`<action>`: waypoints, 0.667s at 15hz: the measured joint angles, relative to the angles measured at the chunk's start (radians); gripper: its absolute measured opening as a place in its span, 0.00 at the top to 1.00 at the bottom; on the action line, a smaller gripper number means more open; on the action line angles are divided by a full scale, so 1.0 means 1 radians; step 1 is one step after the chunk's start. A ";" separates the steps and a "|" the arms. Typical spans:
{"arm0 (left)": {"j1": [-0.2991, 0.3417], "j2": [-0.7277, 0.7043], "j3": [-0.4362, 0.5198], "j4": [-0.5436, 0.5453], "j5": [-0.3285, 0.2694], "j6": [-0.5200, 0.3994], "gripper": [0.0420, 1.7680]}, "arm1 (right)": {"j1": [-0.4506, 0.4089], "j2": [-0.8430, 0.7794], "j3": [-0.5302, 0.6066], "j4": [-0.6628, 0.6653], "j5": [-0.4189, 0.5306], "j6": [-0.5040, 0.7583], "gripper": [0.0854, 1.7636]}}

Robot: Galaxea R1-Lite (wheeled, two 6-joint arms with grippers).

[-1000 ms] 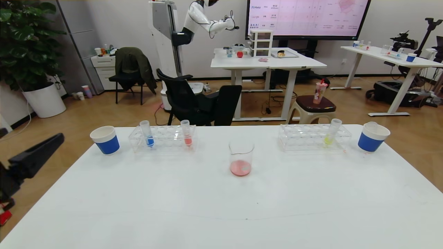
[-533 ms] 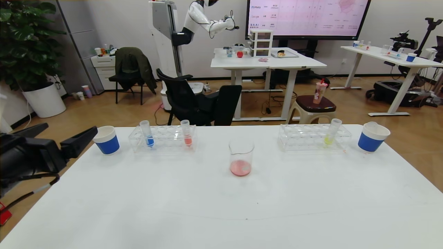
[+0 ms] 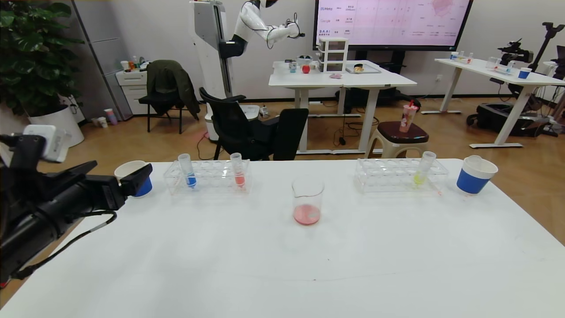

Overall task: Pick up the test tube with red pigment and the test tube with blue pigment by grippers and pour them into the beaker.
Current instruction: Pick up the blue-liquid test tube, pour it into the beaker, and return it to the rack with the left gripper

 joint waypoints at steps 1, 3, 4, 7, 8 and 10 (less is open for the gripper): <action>-0.003 0.039 0.008 -0.044 0.010 0.000 0.01 | 0.000 0.000 0.000 0.000 0.000 0.000 0.02; -0.014 0.124 0.023 -0.145 0.025 0.000 0.01 | 0.000 0.000 0.000 0.000 0.000 0.000 0.02; -0.020 0.176 0.027 -0.206 0.035 -0.001 0.01 | 0.000 0.000 0.000 0.000 0.000 0.000 0.02; -0.046 0.346 0.018 -0.406 0.079 -0.005 0.01 | 0.000 0.000 0.000 0.000 0.000 0.000 0.02; -0.054 0.404 0.003 -0.452 0.088 -0.007 0.01 | 0.000 0.000 0.000 0.000 0.000 0.000 0.02; -0.066 0.511 -0.062 -0.504 0.096 -0.010 0.01 | 0.000 0.000 0.000 0.000 0.000 0.000 0.02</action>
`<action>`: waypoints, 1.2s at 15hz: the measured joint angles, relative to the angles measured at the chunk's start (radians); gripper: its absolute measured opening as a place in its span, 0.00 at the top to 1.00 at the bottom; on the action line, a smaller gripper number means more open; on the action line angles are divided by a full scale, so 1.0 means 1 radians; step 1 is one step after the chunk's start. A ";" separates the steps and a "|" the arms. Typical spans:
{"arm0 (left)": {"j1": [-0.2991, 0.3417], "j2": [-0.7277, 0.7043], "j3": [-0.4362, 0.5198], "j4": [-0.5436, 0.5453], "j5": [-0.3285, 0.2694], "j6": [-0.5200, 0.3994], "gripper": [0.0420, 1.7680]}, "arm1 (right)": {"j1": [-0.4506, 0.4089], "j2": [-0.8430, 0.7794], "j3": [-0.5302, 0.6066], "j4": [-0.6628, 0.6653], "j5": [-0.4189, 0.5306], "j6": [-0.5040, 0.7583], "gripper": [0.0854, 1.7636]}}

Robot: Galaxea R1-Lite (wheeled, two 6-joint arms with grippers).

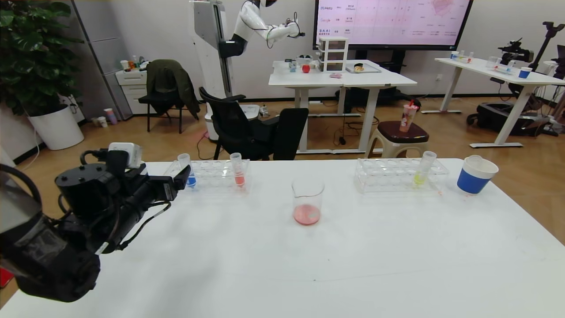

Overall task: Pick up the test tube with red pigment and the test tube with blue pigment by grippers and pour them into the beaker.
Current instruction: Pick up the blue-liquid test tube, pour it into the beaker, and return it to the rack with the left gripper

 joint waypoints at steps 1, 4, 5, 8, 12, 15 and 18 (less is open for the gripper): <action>-0.002 0.043 -0.038 -0.006 0.002 -0.001 0.01 | 0.000 0.000 0.000 0.000 0.000 0.000 0.02; -0.006 0.151 -0.128 -0.011 0.003 -0.001 0.01 | 0.000 0.000 0.000 0.000 0.000 0.000 0.02; -0.006 0.175 -0.147 -0.012 0.003 -0.002 0.01 | 0.000 0.000 0.000 0.000 0.000 0.000 0.02; -0.006 0.233 -0.199 -0.007 0.004 -0.027 0.01 | 0.000 0.000 0.000 0.000 0.000 0.000 0.02; 0.003 0.290 -0.273 -0.005 0.003 -0.032 0.01 | 0.000 0.000 0.000 0.000 0.000 0.000 0.02; 0.000 0.341 -0.363 0.008 0.003 -0.032 0.01 | 0.000 0.000 0.000 0.000 0.000 0.000 0.02; 0.003 0.390 -0.463 0.050 0.003 -0.032 0.01 | 0.000 0.000 0.000 0.000 0.000 0.000 0.02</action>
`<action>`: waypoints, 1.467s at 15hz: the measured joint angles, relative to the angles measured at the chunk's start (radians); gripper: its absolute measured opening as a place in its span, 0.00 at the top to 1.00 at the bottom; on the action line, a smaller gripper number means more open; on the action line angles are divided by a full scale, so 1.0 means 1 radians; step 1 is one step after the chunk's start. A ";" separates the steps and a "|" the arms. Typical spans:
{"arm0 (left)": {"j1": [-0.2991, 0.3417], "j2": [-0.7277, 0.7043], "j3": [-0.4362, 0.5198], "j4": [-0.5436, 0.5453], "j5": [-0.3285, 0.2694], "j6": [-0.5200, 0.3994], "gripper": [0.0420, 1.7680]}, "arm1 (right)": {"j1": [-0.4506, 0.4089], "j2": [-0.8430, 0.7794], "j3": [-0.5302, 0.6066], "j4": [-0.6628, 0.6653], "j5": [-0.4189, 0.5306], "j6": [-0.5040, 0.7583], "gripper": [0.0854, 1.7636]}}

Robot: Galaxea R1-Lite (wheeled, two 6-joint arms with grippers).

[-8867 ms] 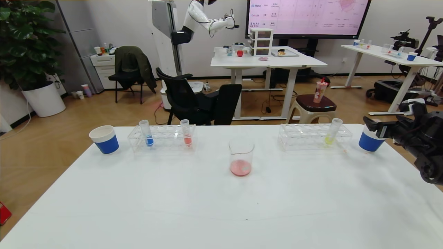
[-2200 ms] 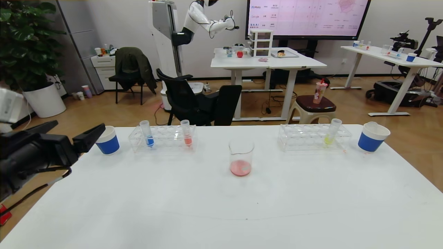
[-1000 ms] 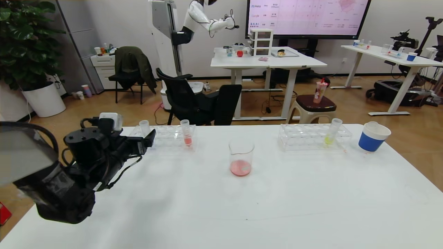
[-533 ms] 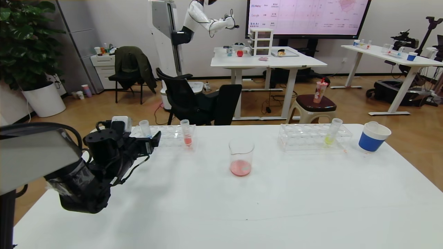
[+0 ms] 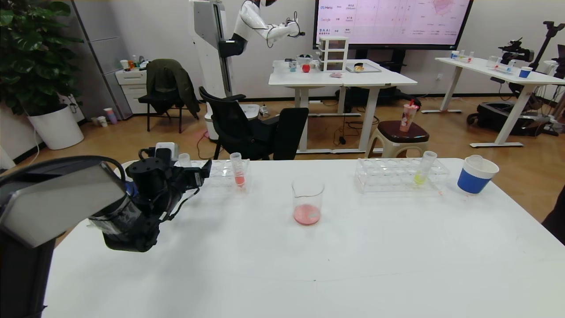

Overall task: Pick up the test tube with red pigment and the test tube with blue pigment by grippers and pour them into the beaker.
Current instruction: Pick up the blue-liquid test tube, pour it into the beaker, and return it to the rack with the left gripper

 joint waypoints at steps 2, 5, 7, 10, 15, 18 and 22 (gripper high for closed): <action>0.002 0.035 -0.066 0.013 0.001 0.000 0.01 | 0.000 0.000 0.000 0.000 0.000 0.000 0.02; 0.010 0.064 -0.112 0.037 -0.001 -0.011 0.01 | 0.000 0.000 0.000 0.000 0.000 0.000 0.02; 0.017 0.073 -0.122 0.036 0.000 -0.018 0.01 | 0.000 0.000 0.000 0.000 0.000 0.000 0.02; 0.026 0.079 -0.130 0.035 -0.001 -0.019 0.03 | 0.000 0.000 0.000 0.000 0.000 0.000 0.02; 0.027 0.084 -0.145 0.031 -0.005 -0.022 0.75 | 0.000 0.000 0.000 0.000 0.000 0.000 0.02; 0.026 0.082 -0.151 0.031 -0.003 -0.021 0.72 | 0.000 0.000 0.000 0.000 0.000 0.000 0.02; 0.020 0.050 -0.189 0.081 0.004 -0.020 0.72 | 0.000 0.000 0.000 0.000 0.000 0.000 0.02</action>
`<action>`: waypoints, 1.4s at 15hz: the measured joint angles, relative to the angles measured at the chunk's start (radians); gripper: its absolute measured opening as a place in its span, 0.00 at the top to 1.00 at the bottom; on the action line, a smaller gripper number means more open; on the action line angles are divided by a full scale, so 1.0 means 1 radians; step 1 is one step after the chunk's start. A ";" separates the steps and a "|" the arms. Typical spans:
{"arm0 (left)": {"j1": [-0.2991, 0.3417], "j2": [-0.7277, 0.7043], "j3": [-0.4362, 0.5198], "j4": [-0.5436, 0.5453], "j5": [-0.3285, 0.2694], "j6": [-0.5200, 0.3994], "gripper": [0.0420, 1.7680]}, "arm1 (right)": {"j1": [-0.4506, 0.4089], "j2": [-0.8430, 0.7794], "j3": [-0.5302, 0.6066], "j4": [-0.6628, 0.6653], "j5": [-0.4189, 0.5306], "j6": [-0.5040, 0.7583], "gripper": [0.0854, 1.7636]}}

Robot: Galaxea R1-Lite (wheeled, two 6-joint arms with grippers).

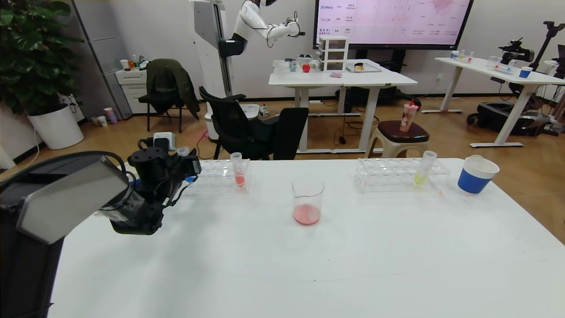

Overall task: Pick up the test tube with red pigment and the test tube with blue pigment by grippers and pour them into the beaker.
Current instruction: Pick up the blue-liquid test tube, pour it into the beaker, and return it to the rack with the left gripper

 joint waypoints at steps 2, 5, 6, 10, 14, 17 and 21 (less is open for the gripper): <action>-0.002 -0.041 -0.027 0.079 0.000 0.001 0.72 | 0.000 0.000 0.000 0.000 0.000 0.000 0.02; -0.010 -0.116 -0.069 0.196 -0.004 0.000 0.72 | 0.000 0.000 0.000 0.000 0.000 0.000 0.02; -0.011 -0.139 -0.078 0.223 -0.004 0.001 0.72 | 0.000 0.000 0.000 0.000 0.000 0.000 0.02; -0.041 -0.212 -0.153 0.357 -0.012 0.009 0.72 | 0.000 0.000 0.000 0.000 0.000 0.000 0.02; -0.104 -0.252 -0.362 0.601 -0.091 0.013 0.72 | 0.000 0.000 0.000 0.000 0.000 0.000 0.02; -0.165 -0.221 -0.554 0.728 -0.181 0.015 0.72 | 0.000 0.000 0.000 0.000 0.000 0.000 0.02; -0.240 -0.077 -0.778 0.784 -0.244 0.107 0.72 | 0.000 0.000 0.000 0.000 0.000 0.000 0.02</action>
